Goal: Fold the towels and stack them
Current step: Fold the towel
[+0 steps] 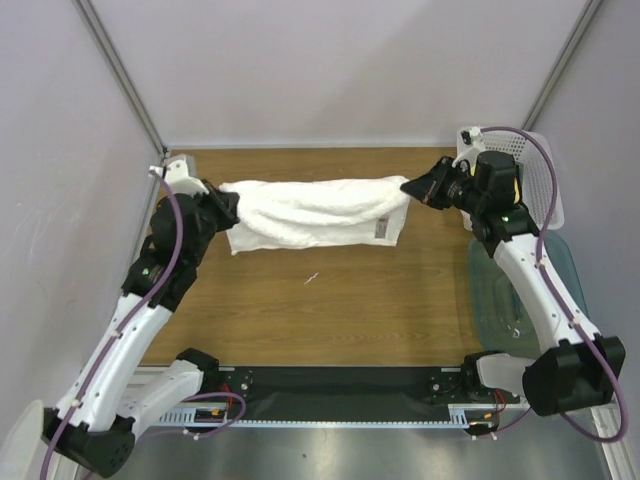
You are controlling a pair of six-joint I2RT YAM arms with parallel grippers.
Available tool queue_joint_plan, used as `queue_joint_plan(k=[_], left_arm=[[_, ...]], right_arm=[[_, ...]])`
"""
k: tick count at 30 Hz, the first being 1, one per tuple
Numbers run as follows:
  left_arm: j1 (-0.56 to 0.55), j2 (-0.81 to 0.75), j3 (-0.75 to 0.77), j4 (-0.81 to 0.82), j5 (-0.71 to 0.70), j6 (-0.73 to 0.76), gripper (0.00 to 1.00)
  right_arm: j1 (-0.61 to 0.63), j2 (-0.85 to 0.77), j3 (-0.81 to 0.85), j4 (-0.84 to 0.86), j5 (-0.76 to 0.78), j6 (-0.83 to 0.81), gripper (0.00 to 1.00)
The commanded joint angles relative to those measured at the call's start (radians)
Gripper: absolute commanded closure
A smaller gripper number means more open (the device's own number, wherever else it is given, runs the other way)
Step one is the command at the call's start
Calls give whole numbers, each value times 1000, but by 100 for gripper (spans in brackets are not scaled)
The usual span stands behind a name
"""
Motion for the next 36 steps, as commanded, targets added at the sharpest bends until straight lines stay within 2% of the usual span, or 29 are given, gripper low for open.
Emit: queue_joint_plan(k=[1, 9, 15, 20, 23, 28, 31, 33, 36], left_arm=[[-1, -38, 52, -81, 51, 24, 100], [-1, 8, 0, -135, 91, -64, 100], [-6, -137, -118, -99, 189, -53, 100], [-16, -177, -154, -147, 163, -45, 100], [-15, -121, -161, -123, 142, -44, 100], [6, 106, -100, 64, 118, 10, 100], [37, 242, -16, 226, 178, 80, 100], [42, 300, 99, 258, 183, 157, 100], [42, 364, 182, 293, 180, 253, 100]], right_arm=[[1, -71, 35, -33, 7, 25, 100], [-5, -94, 2, -108, 29, 33, 100], [-5, -157, -7, -197, 21, 11, 100], [-5, -220, -96, -219, 53, 0, 100], [-8, -200, -133, -168, 67, 6, 100], [-20, -32, -81, -24, 50, 7, 100], [-30, 94, 37, 22, 29, -16, 100], [-33, 149, 142, 35, 13, -38, 100], [-36, 211, 231, 58, 10, -84, 100]])
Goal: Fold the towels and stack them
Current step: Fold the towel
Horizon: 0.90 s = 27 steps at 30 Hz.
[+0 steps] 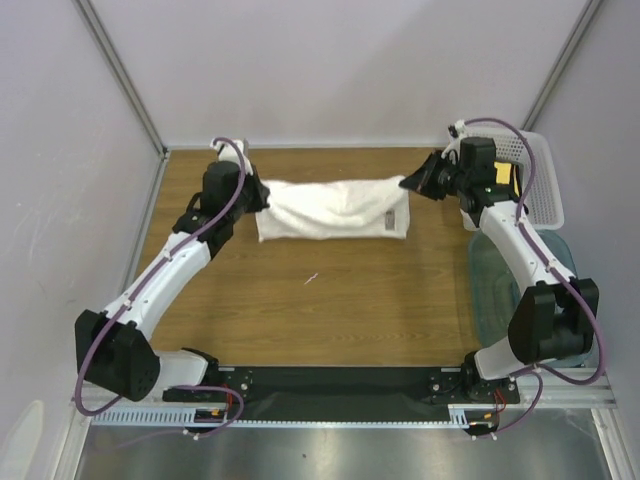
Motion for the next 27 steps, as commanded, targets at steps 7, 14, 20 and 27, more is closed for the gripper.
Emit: queue_joint_plan(k=[7, 14, 20, 27], left_arm=[[8, -74, -188, 482, -27, 150, 100], [-53, -228, -568, 456, 17, -43, 100], [-251, -560, -687, 198, -37, -219, 99], [-315, -687, -592, -269, -144, -419, 46]], right_arm=[[-12, -44, -89, 330, -33, -206, 100], [-15, -169, -506, 334, -86, -113, 100], [-7, -436, -700, 86, -80, -44, 100], [-2, -558, -714, -207, -50, 11, 57]])
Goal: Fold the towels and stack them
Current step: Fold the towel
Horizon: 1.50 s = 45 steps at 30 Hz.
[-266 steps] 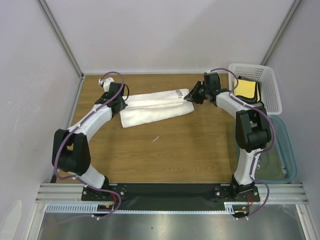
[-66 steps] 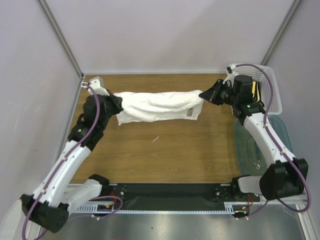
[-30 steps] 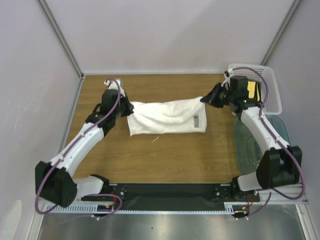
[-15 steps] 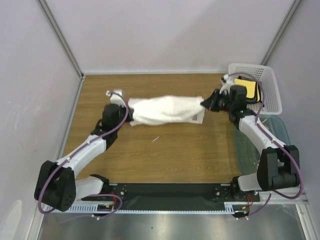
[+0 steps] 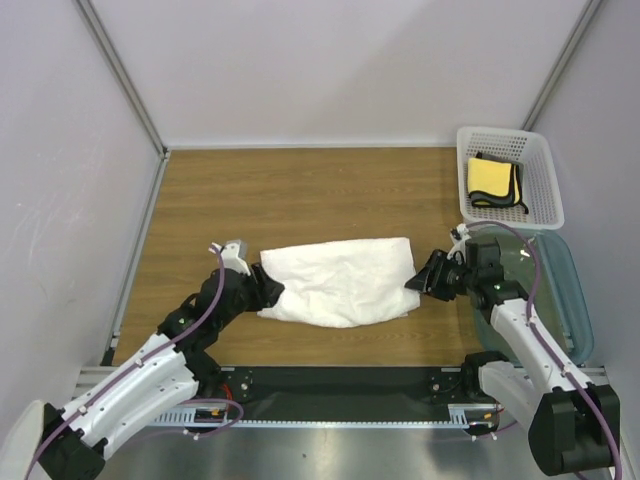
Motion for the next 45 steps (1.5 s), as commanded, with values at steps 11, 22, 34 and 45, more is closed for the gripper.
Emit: queue_joint_plan(k=[11, 22, 34, 45], left_arm=[[-3, 118, 382, -361, -338, -150, 0], [75, 486, 344, -314, -252, -255, 0], [199, 433, 111, 39, -70, -196, 0], [379, 749, 226, 312, -39, -127, 1]], right_arm=[[3, 207, 443, -295, 181, 34, 13], [45, 449, 384, 72, 257, 120, 14], [43, 614, 346, 121, 181, 71, 14], [40, 790, 476, 229, 201, -1, 15]])
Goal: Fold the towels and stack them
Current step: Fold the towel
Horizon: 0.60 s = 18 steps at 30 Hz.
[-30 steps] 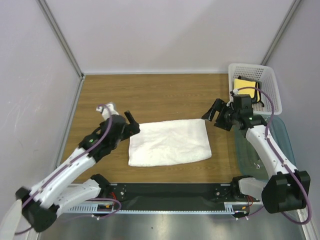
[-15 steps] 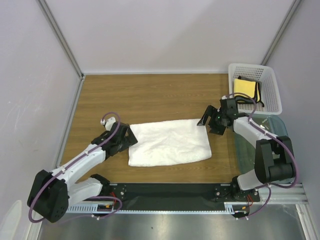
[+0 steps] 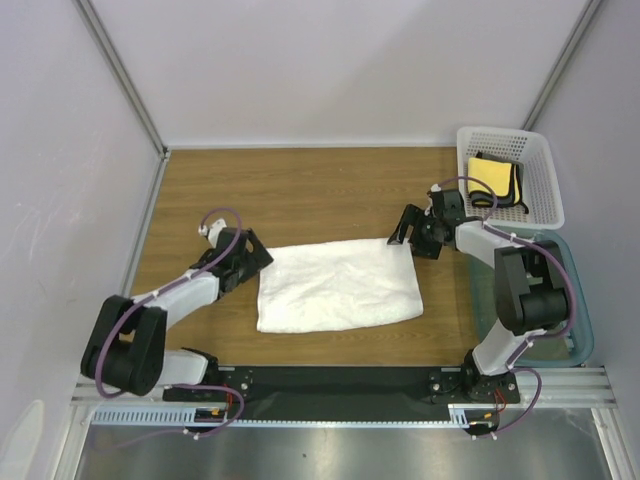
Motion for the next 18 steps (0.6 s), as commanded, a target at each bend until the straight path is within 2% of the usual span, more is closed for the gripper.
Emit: queue_joint_plan(k=[1, 6, 10, 13, 18], left_arm=[[34, 86, 88, 165, 59, 37, 3], [40, 202, 97, 232, 116, 22, 9], [42, 242, 96, 236, 119, 25, 24], [42, 241, 88, 246, 127, 33, 33], [40, 238, 93, 252, 129, 54, 44]], right_arm=[[-3, 69, 52, 93, 14, -33, 16], [-11, 124, 88, 96, 40, -42, 16], [-22, 134, 87, 107, 35, -37, 19], [-23, 132, 79, 110, 23, -33, 25], [-23, 117, 50, 118, 20, -34, 27]])
